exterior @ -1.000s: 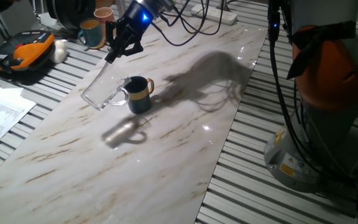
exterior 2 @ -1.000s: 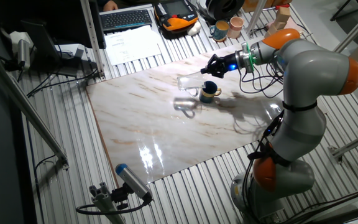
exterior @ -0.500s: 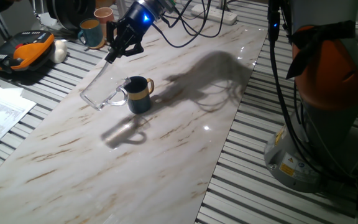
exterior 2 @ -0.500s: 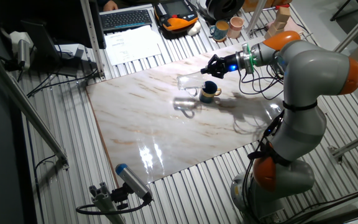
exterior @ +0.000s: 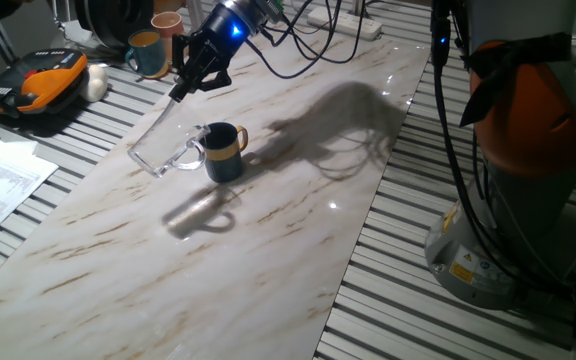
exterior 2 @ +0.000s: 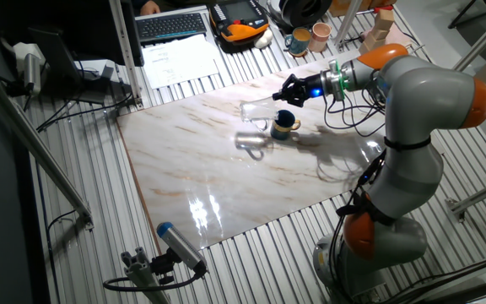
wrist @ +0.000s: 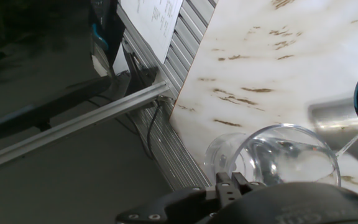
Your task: Pour the water from one cup into another empty cup
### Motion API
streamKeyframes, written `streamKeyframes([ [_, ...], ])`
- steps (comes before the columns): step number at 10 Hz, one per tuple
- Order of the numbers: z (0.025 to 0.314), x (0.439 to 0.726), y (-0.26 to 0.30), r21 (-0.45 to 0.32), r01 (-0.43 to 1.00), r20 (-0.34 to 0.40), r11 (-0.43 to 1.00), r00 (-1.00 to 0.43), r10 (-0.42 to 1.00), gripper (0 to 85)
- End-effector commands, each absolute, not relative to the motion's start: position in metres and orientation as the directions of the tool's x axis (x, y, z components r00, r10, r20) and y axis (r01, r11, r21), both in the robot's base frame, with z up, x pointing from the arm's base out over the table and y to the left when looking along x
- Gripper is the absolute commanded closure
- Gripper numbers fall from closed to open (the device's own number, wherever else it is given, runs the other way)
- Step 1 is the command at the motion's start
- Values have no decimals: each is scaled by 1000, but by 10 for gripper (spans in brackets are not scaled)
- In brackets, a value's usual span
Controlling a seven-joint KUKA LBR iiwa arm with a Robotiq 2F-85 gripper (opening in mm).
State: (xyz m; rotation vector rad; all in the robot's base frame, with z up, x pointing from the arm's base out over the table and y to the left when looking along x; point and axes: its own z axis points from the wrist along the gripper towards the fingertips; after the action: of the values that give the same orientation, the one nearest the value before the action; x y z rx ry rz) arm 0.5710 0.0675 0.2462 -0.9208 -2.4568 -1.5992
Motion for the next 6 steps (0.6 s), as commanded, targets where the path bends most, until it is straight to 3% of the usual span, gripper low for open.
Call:
streamKeyframes([
  [1,246,571,67,812,514,368,276,-818,443,850],
  [6,248,570,66,814,504,359,290,-828,432,850],
])
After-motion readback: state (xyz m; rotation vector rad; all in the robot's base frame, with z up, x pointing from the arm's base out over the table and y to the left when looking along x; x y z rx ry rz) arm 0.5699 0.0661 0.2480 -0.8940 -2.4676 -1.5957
